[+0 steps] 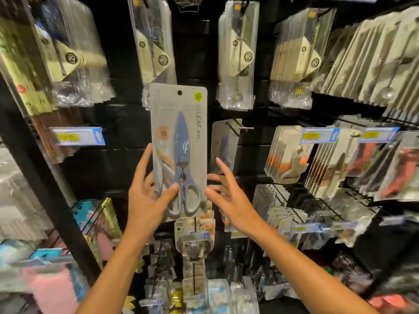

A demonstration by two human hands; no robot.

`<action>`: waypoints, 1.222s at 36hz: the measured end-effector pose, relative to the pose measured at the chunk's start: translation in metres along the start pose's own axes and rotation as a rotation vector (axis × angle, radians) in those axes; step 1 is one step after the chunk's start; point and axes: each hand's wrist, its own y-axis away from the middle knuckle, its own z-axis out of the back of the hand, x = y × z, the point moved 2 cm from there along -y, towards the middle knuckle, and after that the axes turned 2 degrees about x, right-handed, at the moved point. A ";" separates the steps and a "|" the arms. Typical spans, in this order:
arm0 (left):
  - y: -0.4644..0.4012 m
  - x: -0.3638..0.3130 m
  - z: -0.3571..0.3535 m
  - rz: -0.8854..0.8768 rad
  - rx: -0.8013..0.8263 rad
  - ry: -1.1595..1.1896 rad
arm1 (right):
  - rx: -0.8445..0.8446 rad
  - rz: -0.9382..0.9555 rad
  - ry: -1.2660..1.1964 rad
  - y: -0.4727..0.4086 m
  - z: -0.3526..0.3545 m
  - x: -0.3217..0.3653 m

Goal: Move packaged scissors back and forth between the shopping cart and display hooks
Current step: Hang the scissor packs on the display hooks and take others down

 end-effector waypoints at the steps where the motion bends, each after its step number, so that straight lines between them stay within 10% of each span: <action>1: 0.001 0.000 -0.002 0.000 0.007 0.002 | 0.010 0.012 0.000 0.003 -0.003 0.008; 44: -0.015 0.063 -0.100 0.195 0.510 -0.204 | -0.197 -0.139 0.191 0.064 0.059 -0.063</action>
